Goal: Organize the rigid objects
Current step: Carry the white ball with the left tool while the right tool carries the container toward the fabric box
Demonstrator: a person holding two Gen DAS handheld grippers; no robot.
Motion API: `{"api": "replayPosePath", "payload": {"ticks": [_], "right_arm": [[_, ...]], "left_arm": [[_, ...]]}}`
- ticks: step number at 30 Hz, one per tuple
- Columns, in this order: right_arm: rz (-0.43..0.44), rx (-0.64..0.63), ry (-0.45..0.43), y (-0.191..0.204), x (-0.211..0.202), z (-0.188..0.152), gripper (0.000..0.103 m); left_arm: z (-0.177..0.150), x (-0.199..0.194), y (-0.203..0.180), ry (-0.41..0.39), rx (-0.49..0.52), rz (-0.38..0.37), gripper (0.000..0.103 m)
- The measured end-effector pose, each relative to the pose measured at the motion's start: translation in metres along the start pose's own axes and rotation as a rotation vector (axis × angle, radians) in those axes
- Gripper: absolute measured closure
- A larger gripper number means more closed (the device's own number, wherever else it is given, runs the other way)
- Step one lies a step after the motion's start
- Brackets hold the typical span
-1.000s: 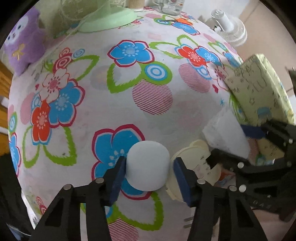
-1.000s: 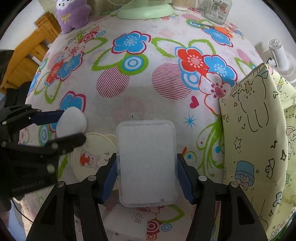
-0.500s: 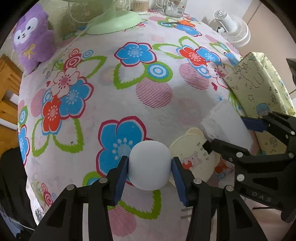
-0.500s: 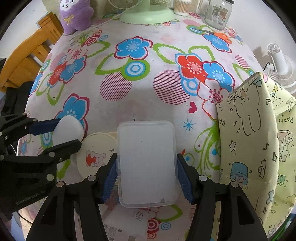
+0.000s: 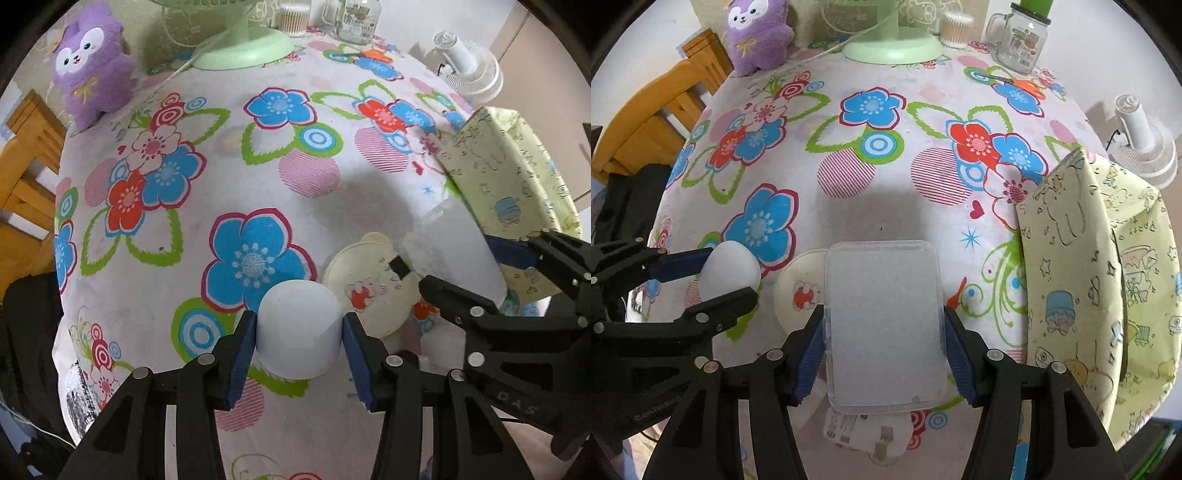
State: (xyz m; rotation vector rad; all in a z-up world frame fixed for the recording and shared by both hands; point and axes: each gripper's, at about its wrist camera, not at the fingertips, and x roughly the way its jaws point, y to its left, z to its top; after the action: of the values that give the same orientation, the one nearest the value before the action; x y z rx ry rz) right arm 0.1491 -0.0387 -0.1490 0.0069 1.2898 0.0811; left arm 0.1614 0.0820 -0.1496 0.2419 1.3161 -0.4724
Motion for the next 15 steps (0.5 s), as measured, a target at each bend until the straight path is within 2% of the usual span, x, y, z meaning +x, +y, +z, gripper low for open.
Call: {"api": "replayPosePath", "payload": {"ticks": [15], "right_arm": [[-0.057,0.018,-0.08,0.01,-0.045,-0.017,0.04]], "left_arm": [[-0.017,-0.046,-0.015,-0.086,0.055,0.0,0.055]]}}
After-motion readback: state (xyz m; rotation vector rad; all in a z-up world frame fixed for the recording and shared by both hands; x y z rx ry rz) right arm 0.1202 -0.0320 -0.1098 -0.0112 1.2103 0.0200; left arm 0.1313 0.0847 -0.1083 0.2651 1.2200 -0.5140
